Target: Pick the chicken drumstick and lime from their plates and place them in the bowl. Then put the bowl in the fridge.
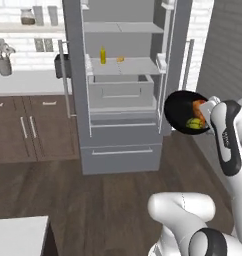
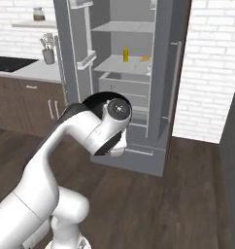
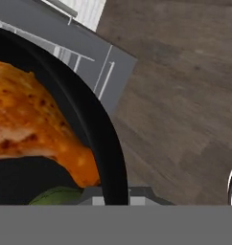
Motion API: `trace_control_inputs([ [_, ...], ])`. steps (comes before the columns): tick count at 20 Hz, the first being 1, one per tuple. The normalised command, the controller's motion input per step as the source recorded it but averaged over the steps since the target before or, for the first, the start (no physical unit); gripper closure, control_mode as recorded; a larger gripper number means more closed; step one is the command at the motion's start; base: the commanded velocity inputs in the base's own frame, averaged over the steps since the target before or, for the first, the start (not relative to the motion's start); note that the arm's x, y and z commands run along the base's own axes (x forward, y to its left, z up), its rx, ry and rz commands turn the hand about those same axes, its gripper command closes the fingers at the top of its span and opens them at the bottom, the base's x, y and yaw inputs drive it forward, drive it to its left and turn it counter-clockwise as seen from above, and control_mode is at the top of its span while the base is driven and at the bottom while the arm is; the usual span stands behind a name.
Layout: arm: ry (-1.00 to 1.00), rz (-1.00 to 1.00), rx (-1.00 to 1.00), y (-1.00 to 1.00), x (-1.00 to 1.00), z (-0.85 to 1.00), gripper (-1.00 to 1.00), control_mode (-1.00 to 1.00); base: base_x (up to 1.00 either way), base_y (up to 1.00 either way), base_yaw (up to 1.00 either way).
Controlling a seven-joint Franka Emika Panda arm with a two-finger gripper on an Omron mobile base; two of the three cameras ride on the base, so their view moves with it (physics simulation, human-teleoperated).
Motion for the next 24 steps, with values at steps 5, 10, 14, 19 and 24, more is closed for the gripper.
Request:
trace_control_inputs([
  [5, 0.00, 0.00, 0.00, 0.00, 0.00, 0.00, 1.00, 1.00, 1.00, 0.15, -0.01],
  [10, 0.00, 0.00, 0.00, 0.00, 0.00, 0.00, 1.00, 1.00, 1.00, 0.47, 0.00],
  [14, 0.00, 0.00, 0.00, 0.00, 0.00, 0.00, 1.00, 1.00, 1.00, 0.09, 0.00],
  [19, 0.00, 0.00, 0.00, 0.00, 0.00, 0.00, 1.00, 1.00, 0.97, 0.19, -0.03],
  [24, 0.00, 0.00, 0.00, 0.00, 0.00, 0.00, 1.00, 1.00, 0.67, 0.48, -0.11],
])
